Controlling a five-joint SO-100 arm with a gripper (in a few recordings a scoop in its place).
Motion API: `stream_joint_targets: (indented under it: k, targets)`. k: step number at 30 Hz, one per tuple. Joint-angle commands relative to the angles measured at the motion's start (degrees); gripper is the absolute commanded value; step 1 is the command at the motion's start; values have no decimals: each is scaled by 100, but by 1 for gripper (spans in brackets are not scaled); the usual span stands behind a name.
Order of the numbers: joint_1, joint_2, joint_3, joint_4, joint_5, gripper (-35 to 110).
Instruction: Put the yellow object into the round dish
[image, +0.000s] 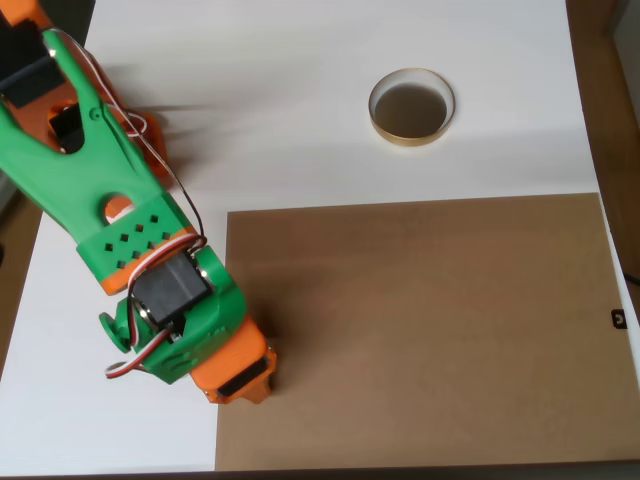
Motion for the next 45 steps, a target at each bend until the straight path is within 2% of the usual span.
stream_joint_targets:
  k: [1, 13, 27, 35, 45]
  targets:
    - [26, 255, -308, 97, -53, 0]
    - [-352, 2197, -185, 589, -26, 0]
    - [-1028, 3472, -264, 1116, -35, 0]
    - [-1556, 3384, -756, 1494, -62, 0]
    - [-2769, 2865, -1292, 1775, 70, 0]
